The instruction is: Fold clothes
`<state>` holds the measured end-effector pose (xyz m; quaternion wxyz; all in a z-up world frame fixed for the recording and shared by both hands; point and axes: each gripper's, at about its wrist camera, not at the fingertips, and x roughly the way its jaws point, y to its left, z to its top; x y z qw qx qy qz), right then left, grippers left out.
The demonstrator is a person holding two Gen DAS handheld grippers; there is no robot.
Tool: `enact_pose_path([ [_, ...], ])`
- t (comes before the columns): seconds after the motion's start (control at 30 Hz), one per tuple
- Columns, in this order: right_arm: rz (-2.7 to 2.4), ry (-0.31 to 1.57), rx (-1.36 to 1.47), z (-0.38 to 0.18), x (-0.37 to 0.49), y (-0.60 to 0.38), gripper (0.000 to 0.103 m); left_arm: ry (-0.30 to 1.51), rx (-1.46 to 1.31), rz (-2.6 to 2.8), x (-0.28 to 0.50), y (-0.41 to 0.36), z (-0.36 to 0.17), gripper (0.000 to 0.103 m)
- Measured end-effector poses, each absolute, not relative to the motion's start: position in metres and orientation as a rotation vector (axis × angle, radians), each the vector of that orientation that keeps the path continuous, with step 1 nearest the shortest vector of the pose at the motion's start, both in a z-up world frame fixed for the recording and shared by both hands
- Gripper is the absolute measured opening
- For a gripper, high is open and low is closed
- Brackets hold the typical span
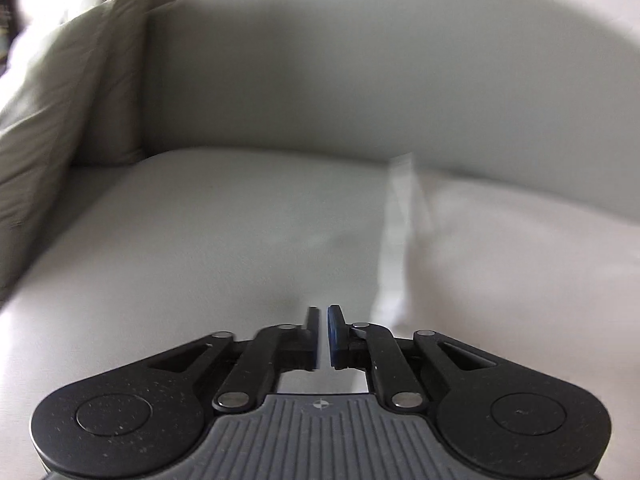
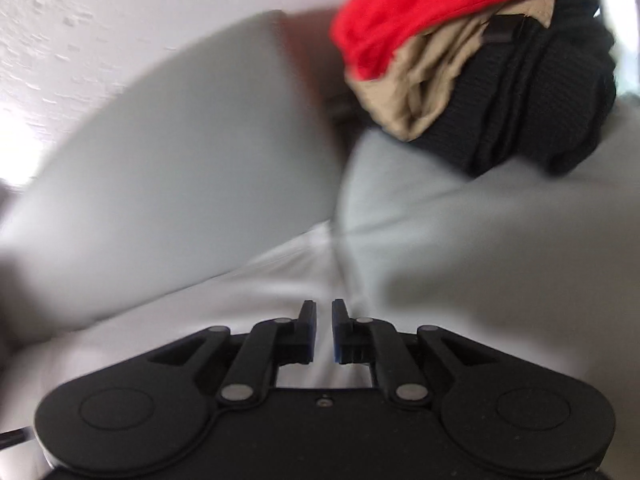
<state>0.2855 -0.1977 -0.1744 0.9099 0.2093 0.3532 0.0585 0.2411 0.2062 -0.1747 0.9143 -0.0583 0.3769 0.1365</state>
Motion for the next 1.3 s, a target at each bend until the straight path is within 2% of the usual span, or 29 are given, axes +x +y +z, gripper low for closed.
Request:
enact_pose_path([
  [0.03,0.190,0.764,0.465,-0.176,0.279,-0.194,0.009,0.774,-0.132,0.212,0.234,0.197,-0.174,0.009],
  [0.07,0.239,0.814,0.489,-0.181,0.272,-0.190,0.009,0.786,-0.140,0.147,0.228,0.186,-0.175,0.014],
  [0.13,0.275,0.923,0.501,-0.196,0.261,-0.181,0.009,0.859,-0.115,0.097,0.223,0.169,-0.186,0.016],
  [0.17,0.216,0.948,0.447,-0.200,0.253,-0.179,0.003,0.902,-0.070,0.149,0.219,0.163,-0.194,0.014],
  [0.2,0.124,0.943,0.372,-0.202,0.244,-0.181,0.000,0.935,-0.019,0.225,0.214,0.159,-0.201,0.014],
  [0.3,-0.041,0.920,0.206,-0.206,0.221,-0.187,0.000,0.956,0.092,0.383,0.196,0.160,-0.203,0.012],
  [0.43,-0.040,0.942,0.168,-0.186,0.207,-0.179,0.001,0.990,0.107,0.438,0.180,0.168,-0.186,0.011],
  [0.53,-0.005,0.914,0.237,-0.150,0.180,-0.181,0.006,0.965,0.064,0.440,0.152,0.173,-0.158,0.012],
  [0.6,0.034,0.880,0.268,-0.123,0.157,-0.185,0.011,0.927,0.014,0.417,0.129,0.177,-0.136,0.019],
  [0.8,0.147,0.797,0.338,-0.066,0.103,-0.204,0.024,0.817,-0.049,0.333,0.069,0.164,-0.077,0.023],
  [0.9,0.173,0.778,0.363,-0.055,0.078,-0.211,0.031,0.808,-0.081,0.280,0.054,0.155,-0.060,0.033],
  [0.97,0.187,0.771,0.376,-0.051,0.062,-0.214,0.040,0.826,-0.072,0.253,0.044,0.143,-0.059,0.035],
  [1.1,0.179,0.869,0.383,-0.087,0.050,-0.209,0.043,0.917,-0.039,0.222,0.037,0.114,-0.092,0.038],
  [1.13,0.174,0.900,0.378,-0.099,0.048,-0.206,0.036,0.943,-0.036,0.213,0.036,0.108,-0.102,0.038],
  [1.17,0.177,0.933,0.373,-0.111,0.047,-0.202,0.014,0.968,-0.033,0.205,0.035,0.101,-0.111,0.037],
  [1.2,0.188,0.968,0.369,-0.123,0.048,-0.197,0.007,0.994,-0.030,0.196,0.033,0.094,-0.121,0.037],
  [1.3,0.223,1.056,0.346,-0.155,0.051,-0.180,0.004,1.021,-0.012,0.170,0.038,0.077,-0.145,0.036],
])
